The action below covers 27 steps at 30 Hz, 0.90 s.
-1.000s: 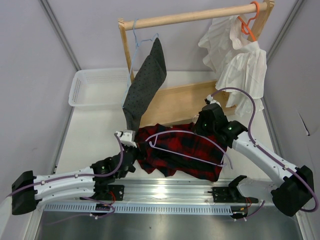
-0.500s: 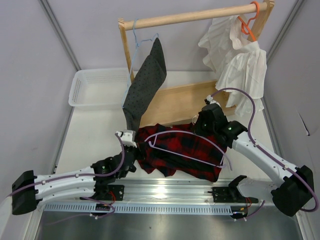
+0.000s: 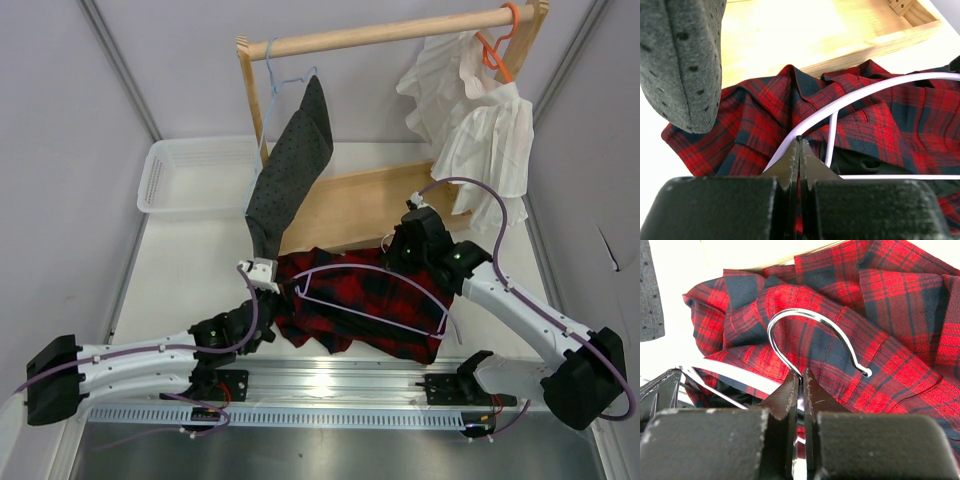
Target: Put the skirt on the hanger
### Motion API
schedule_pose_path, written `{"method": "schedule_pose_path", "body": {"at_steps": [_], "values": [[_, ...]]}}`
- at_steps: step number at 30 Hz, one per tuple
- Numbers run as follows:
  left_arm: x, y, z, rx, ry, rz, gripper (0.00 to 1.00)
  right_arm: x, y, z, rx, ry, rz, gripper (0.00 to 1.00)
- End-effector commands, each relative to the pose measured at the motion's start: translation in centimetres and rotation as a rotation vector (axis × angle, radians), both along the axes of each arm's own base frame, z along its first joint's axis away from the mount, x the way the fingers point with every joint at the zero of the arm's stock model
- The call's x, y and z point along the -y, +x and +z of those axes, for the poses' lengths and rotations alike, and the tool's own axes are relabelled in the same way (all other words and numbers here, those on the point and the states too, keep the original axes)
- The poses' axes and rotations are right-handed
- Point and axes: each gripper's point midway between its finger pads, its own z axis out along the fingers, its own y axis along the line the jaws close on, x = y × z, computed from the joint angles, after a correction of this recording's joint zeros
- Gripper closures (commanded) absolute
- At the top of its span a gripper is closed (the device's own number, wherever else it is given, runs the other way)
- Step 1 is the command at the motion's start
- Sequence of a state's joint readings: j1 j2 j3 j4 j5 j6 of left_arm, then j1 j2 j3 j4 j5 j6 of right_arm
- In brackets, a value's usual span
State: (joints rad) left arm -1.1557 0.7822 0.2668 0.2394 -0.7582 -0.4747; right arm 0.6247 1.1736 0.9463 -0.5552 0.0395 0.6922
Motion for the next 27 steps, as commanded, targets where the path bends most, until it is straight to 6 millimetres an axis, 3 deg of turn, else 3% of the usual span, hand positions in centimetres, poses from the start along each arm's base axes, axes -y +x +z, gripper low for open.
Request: {"method": "schedule_pose_path", "body": {"at_steps": [1, 6, 11, 20, 27], "values": [[-0.3, 1.1, 1.8, 0.061, -0.005, 0.048, 1.00, -0.9, 0.1, 1.6, 0.015, 0.040, 0.020, 1.00], [-0.6, 0.9, 1.1, 0.046, -0.008, 0.057, 1.00, 0.5, 0.6, 1.3, 0.008, 0.027, -0.019, 1.00], [-2.0, 0.8, -0.2, 0.021, -0.011, 0.109, 1.00, 0.4, 1.1, 1.8, 0.023, 0.037, -0.024, 1.00], [-2.5, 0.9, -1.0, 0.112, 0.007, 0.087, 1.00, -0.9, 0.3, 1.7, -0.029, 0.074, 0.052, 1.00], [-2.6, 1.4, -0.1, 0.198, 0.013, 0.098, 1.00, -2.5, -0.5, 1.6, -0.105, 0.147, 0.113, 1.00]]}}
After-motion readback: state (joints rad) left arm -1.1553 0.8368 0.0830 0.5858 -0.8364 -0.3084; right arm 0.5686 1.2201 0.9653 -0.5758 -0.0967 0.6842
